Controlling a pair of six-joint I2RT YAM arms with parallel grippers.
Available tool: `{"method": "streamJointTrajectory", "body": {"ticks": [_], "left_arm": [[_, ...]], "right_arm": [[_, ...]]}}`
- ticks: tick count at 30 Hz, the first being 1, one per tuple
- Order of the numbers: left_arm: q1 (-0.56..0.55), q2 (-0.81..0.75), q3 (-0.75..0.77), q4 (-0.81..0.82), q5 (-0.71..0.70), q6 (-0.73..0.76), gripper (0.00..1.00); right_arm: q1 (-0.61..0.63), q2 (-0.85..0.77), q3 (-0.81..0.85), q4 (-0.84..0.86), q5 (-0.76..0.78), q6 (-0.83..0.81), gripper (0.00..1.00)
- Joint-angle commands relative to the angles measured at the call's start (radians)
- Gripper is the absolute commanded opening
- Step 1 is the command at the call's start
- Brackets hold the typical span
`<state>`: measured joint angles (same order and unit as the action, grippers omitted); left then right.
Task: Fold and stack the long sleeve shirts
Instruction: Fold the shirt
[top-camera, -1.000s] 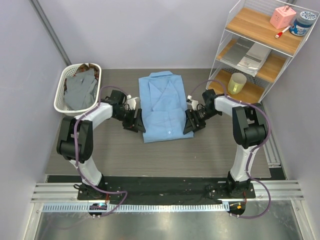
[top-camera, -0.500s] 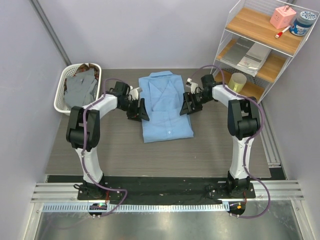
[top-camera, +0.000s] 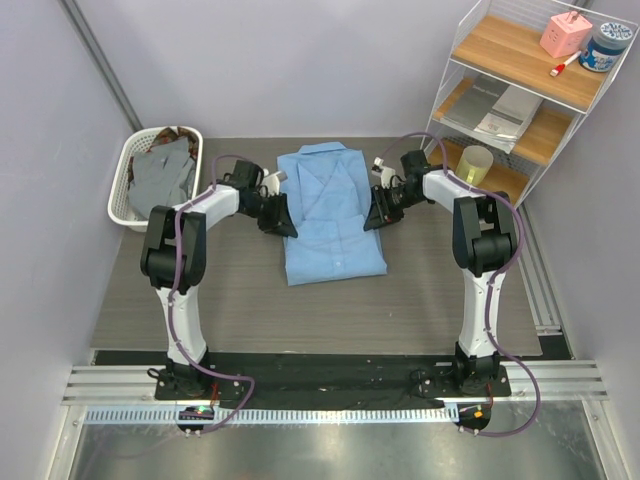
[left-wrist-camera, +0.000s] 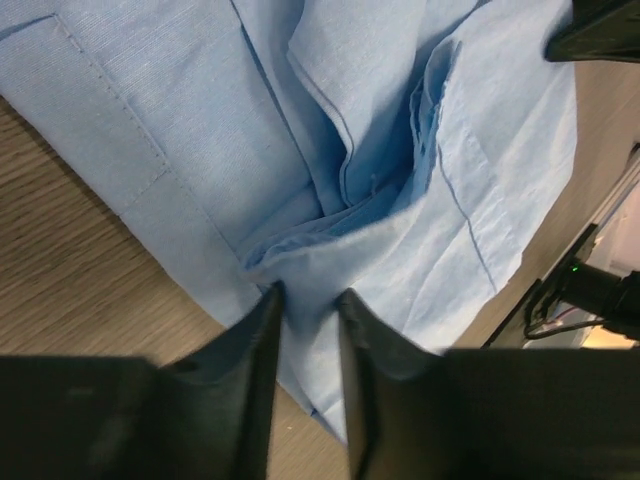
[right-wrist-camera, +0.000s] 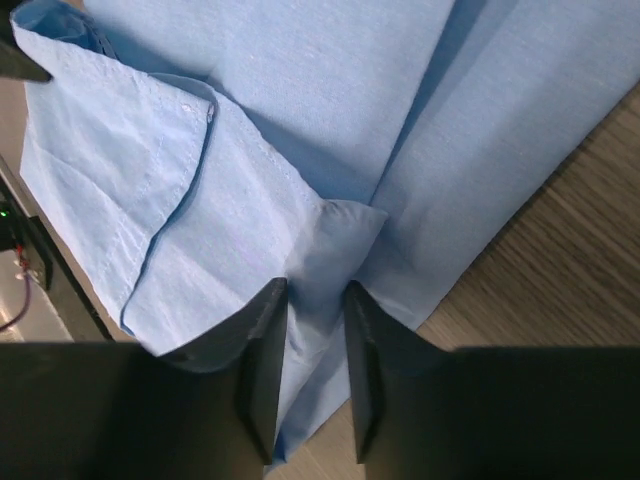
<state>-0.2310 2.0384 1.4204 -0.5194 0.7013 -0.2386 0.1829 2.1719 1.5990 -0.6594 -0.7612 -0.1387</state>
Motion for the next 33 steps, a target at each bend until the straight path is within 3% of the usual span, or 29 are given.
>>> {"method": "streamJointTrajectory", "body": {"ticks": [1,3,6,13,28,33], "left_arm": [[-0.002,-0.017,0.028,0.058,0.023,-0.004,0.2],[-0.001,-0.033,0.02,0.07,0.018,0.002,0.08],[-0.001,-0.066,0.014,0.075,0.009,0.019,0.0],[-0.001,-0.144,0.006,0.11,-0.042,0.107,0.0],[-0.002,0.068,0.156,0.024,-0.221,0.113,0.04],[-0.002,0.088,0.164,-0.001,-0.23,0.128,0.13]], "right_arm": [[0.001,-0.014,0.039,0.027,-0.03,0.002,0.26],[0.0,-0.032,0.036,0.03,-0.032,-0.007,0.15],[-0.003,-0.069,0.029,0.05,-0.04,-0.021,0.01],[-0.033,-0.132,0.013,0.136,-0.061,-0.032,0.01],[-0.037,0.045,0.095,0.225,0.055,-0.006,0.01],[-0.037,0.06,0.076,0.219,0.079,-0.009,0.01]]}}
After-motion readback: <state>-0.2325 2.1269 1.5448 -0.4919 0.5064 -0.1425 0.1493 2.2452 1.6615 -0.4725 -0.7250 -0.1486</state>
